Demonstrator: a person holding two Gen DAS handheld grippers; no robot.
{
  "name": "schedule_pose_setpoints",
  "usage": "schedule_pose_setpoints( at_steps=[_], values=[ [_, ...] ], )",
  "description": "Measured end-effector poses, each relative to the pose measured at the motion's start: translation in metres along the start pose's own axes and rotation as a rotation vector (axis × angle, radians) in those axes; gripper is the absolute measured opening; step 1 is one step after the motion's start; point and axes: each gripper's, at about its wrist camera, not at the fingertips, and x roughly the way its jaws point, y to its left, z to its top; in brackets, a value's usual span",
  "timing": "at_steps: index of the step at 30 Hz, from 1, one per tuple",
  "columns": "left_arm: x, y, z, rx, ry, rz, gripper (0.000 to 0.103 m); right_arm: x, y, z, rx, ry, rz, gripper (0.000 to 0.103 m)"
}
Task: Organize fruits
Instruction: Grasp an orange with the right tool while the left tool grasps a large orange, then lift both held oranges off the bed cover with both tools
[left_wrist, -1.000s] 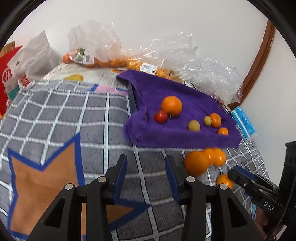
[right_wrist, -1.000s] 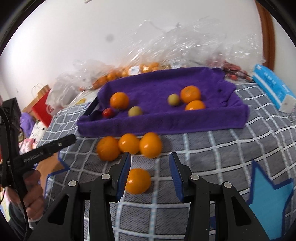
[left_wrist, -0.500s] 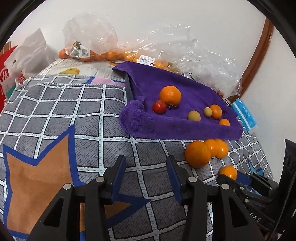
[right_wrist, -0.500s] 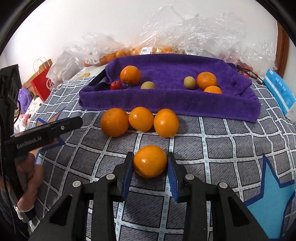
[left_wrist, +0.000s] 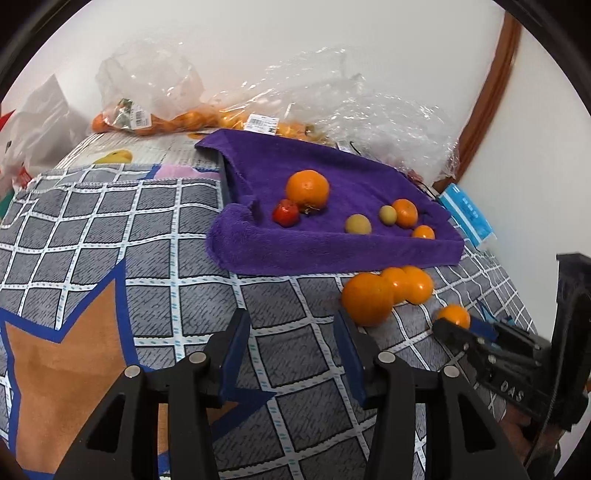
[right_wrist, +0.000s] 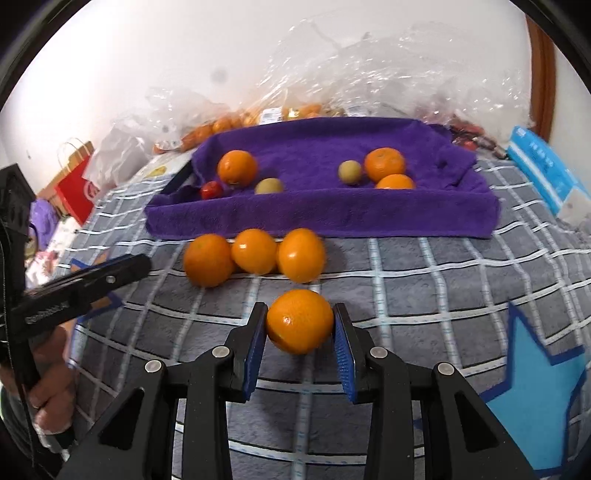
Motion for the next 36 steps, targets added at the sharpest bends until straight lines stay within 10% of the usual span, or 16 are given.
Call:
schedule_pose_setpoints(
  at_steps=[15,26,36],
  values=[
    [0.003,-0.039,-0.003,0.046,0.043,-0.093,0.058,-0.019,-0.06,-0.003,0.06,-0.068,-0.082,0.035],
    [0.039,-0.066,0.007,0.056,0.075,0.007,0.057,-0.028,-0.085,-0.004,0.089,-0.107,-0.102,0.035],
    [0.042,-0.065,0.01,0.043,0.066,0.041,0.038,-0.023,-0.087,-0.004,0.101,-0.083,-0.056,0.035]
  ],
)
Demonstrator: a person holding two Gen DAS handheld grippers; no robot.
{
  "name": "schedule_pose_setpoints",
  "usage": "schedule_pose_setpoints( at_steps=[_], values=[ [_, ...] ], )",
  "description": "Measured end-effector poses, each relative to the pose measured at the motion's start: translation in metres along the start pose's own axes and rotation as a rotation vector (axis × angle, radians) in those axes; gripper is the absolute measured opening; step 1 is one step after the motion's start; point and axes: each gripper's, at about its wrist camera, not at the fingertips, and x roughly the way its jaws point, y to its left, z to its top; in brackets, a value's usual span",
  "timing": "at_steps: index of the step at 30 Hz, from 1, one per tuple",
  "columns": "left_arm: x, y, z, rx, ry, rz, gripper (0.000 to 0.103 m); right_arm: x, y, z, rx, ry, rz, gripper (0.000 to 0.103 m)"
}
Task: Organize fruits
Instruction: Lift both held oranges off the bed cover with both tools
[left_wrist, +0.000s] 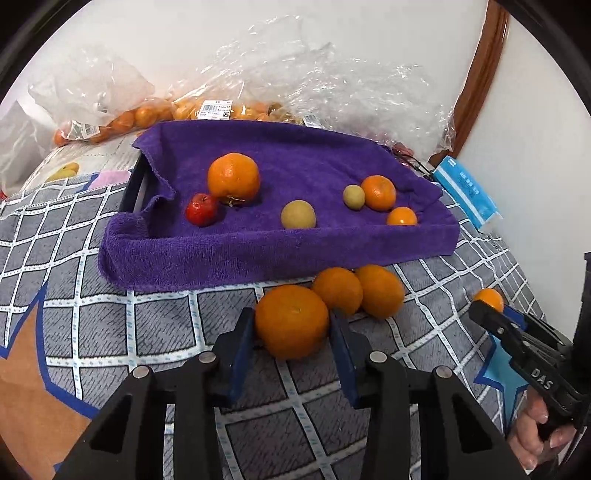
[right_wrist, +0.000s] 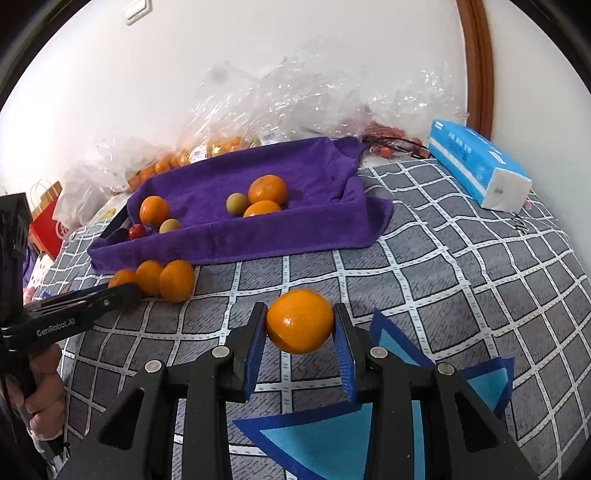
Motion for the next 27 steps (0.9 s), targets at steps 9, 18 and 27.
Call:
schedule_pose_setpoints(
  at_steps=[9,18,27],
  values=[
    [-0.011,0.006,-0.016,0.024,0.004,0.074,0.042,0.007,-0.001,0.0,0.009,0.035,0.017,0.035],
    [-0.008,0.0,-0.015,0.041,0.008,0.101,0.044,0.018,0.011,-0.002,-0.052,0.093,-0.058,0.035],
    [-0.009,0.003,-0.015,0.026,0.007,0.075,0.048,0.022,0.016,-0.004,-0.092,0.112,-0.097,0.036]
  ],
)
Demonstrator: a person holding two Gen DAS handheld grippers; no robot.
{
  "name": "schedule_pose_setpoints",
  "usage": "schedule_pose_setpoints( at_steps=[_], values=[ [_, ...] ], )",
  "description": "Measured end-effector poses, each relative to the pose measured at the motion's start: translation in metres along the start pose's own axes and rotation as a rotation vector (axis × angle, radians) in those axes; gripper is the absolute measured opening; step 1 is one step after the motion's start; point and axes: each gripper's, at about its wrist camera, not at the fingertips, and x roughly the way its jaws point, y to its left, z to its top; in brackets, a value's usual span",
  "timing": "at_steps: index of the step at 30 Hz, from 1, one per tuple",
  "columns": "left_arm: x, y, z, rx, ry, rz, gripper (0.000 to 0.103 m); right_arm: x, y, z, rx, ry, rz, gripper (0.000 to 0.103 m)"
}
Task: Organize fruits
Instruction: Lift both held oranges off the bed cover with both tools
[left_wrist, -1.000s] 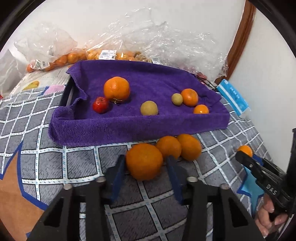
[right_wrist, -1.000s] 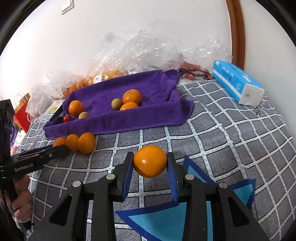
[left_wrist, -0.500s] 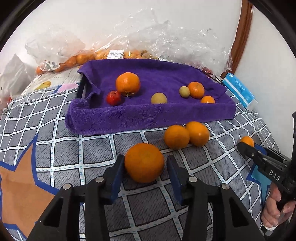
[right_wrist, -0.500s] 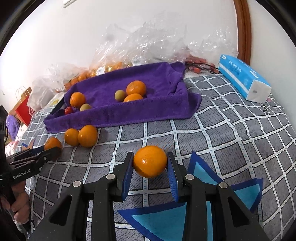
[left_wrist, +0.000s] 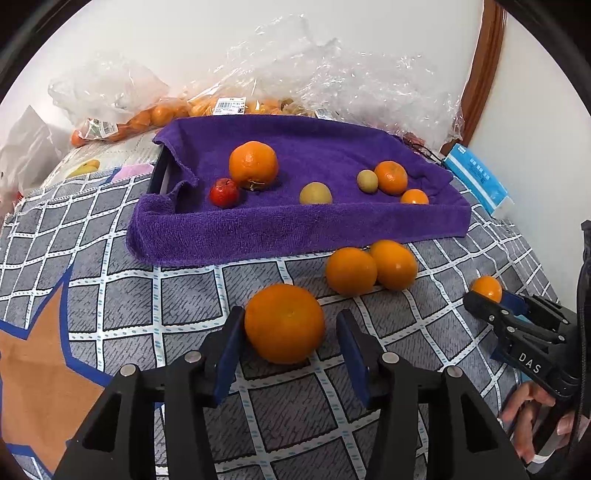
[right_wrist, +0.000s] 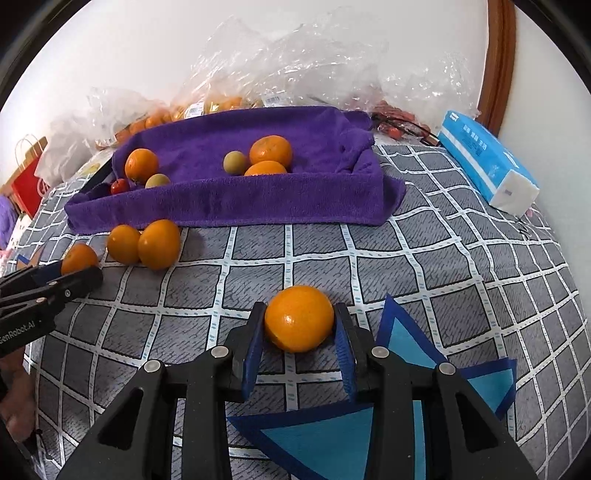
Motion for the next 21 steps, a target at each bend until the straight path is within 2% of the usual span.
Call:
schedule_pose_setpoints(
  at_steps=[5,7,11,14,21],
  values=[
    [-0.001,0.002,0.0,-0.015,-0.006,-0.017,0.047,0.0,0.001,0.0,0.002,0.0,0.003,0.036],
    [-0.004,0.008,-0.001,-0.041,-0.016,-0.042,0.039,0.0,0.0,0.0,-0.001,0.0,0.002,0.036],
    [-0.008,0.027,-0.004,-0.132,-0.042,-0.157,0.038,0.0,-0.001,0.0,0.001,-0.003,0.013,0.036],
    [-0.01,0.03,-0.005,-0.159,-0.058,-0.161,0.038,0.0,-0.001,0.0,-0.001,-0.003,0.011,0.035],
    [-0.013,0.025,-0.005,-0.134,-0.082,-0.159,0.038,-0.002,-0.004,0.0,0.012,-0.01,0.019,0.035]
  ],
)
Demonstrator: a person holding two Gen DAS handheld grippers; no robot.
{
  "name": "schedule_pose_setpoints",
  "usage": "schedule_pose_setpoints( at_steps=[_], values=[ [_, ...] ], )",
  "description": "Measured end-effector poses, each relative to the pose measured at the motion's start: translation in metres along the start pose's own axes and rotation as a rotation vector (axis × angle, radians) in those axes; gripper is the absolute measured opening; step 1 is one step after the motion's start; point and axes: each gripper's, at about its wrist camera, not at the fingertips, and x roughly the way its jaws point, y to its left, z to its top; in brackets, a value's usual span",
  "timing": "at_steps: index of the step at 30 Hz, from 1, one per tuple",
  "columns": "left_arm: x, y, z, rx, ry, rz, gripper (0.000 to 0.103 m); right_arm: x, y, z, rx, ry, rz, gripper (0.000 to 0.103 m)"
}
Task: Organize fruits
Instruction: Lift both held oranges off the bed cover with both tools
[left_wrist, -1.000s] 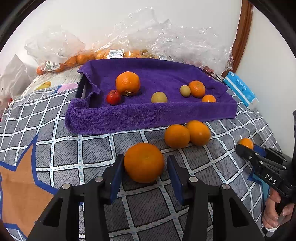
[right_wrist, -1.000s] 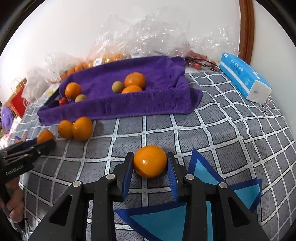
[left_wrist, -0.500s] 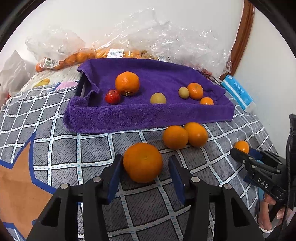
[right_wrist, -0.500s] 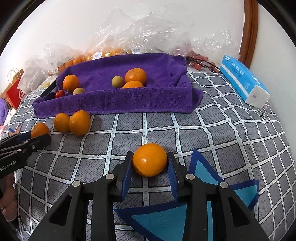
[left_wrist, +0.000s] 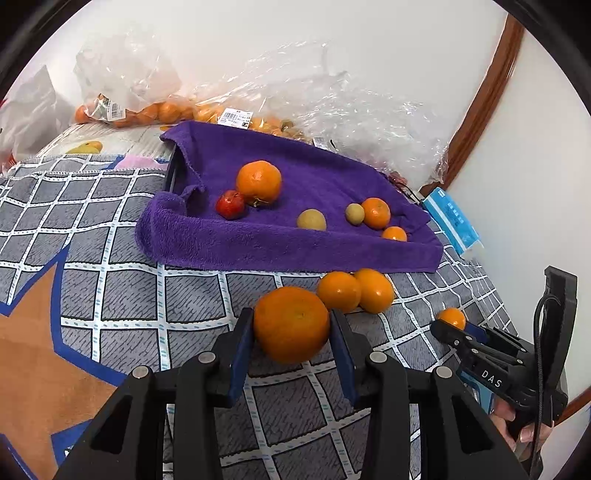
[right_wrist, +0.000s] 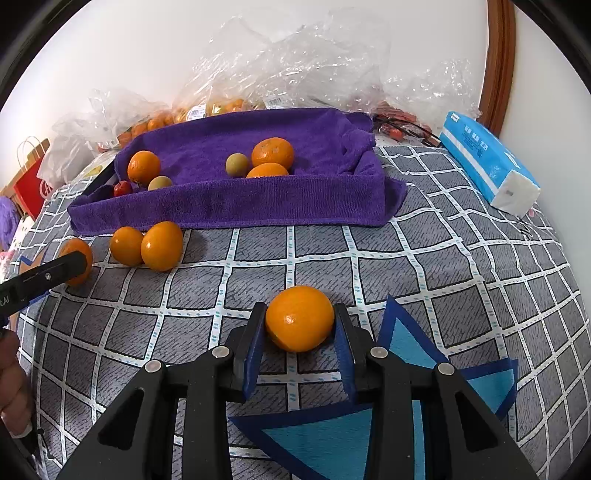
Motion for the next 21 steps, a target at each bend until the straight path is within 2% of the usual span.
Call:
schedule_pose_setpoints(
  at_steps=[21],
  values=[
    [-0.011,0.004,0.0,-0.009,-0.063,-0.012,0.038,-0.021,-0.006,-0.002,0.044,-0.105,0.071,0.035]
  ],
)
